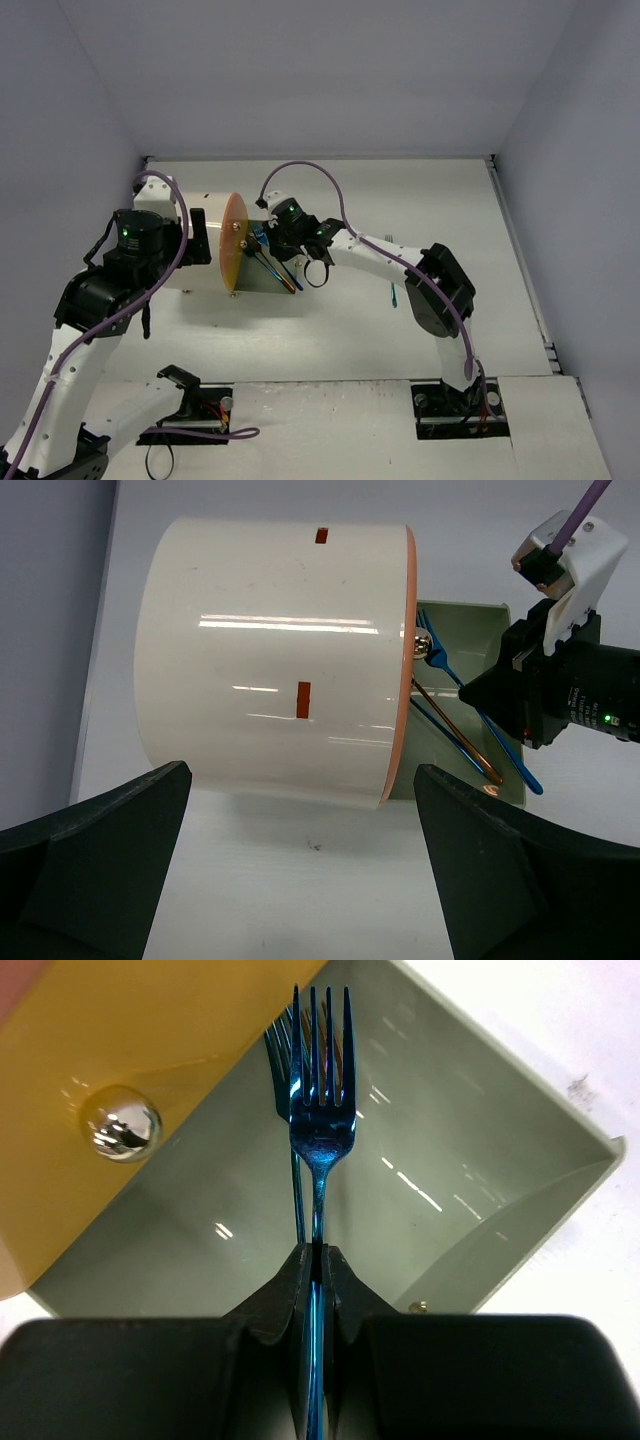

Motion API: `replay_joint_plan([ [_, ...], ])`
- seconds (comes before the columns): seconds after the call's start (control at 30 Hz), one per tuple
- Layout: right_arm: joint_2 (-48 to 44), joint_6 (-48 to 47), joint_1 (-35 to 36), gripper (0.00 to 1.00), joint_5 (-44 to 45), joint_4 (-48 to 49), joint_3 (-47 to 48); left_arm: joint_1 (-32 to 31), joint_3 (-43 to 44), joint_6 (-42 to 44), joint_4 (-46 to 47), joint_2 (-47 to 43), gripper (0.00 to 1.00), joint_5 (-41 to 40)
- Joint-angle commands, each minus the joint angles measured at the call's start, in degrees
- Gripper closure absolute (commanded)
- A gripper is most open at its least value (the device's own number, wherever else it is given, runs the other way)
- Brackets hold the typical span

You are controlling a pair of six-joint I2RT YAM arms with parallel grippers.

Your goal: Sort the eating utensils into containers

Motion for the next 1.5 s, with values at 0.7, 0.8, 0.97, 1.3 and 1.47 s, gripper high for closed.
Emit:
replay_joint_plan([
  [0.7, 3.02, 4.38, 1.4, 0.99, 1.52, -1.48, 3.93, 0.3, 1.68, -0.59, 0.6, -0.35, 0.07, -0.46],
  [0.8, 3.08, 3.95, 1.4, 0.99, 1.62, -1.52, 3.99, 0.3, 1.75, -0.57, 0.63, 0.01, 0.07, -0.49],
  [0.97, 4.29, 2.57, 1.49, 0.99, 0.76, -1.5, 6.31, 0.3, 2.28, 0.01, 0.72, 0.45, 0.07, -0.64],
  [1.3, 9.23, 1.8, 1.58, 0.99, -0.11, -1.36, 13.42, 0.3, 2.71, 0.37, 0.63, 0.61, 0.07, -1.02],
  [1.47, 8.93, 0.45, 1.41, 0.84, 1.39, -1.38, 14.15, 0.3, 2.97, 0.18, 0.63, 0.78, 0.07, -0.92],
])
